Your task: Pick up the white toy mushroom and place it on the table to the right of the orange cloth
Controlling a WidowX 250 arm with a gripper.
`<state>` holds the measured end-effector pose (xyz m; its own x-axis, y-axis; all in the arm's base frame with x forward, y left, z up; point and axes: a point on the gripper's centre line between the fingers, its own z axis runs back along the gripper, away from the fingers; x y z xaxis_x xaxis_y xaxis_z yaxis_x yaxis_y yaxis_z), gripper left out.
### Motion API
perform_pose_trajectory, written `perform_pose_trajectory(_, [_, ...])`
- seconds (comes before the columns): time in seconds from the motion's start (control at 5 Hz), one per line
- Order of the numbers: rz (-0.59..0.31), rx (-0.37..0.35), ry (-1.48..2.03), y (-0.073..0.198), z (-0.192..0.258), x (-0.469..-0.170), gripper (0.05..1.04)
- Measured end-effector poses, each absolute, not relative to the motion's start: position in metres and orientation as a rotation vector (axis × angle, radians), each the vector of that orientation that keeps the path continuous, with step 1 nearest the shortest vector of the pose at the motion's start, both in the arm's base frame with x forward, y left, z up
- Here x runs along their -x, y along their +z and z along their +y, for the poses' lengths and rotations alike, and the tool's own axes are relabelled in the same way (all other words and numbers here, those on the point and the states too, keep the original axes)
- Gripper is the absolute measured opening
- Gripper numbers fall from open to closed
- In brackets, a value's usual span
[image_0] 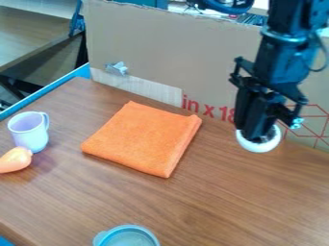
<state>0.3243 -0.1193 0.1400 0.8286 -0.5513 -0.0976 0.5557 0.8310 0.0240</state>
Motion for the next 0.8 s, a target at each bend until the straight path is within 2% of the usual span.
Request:
perform_pose_trajectory(0.2, [0.151,-0.073,-0.545,0.12,-0.1,-0.347,0.237])
perform_pose_trajectory(0.4, [0.217,-0.088,-0.55,0.087,-0.093,-0.355,0.237])
perform_pose_trajectory(0.6, [0.235,-0.086,-0.566,0.061,-0.095,-0.36,0.237])
perform_pose_trajectory(0.8, [0.175,-0.073,-0.57,0.055,-0.099,-0.368,0.237])
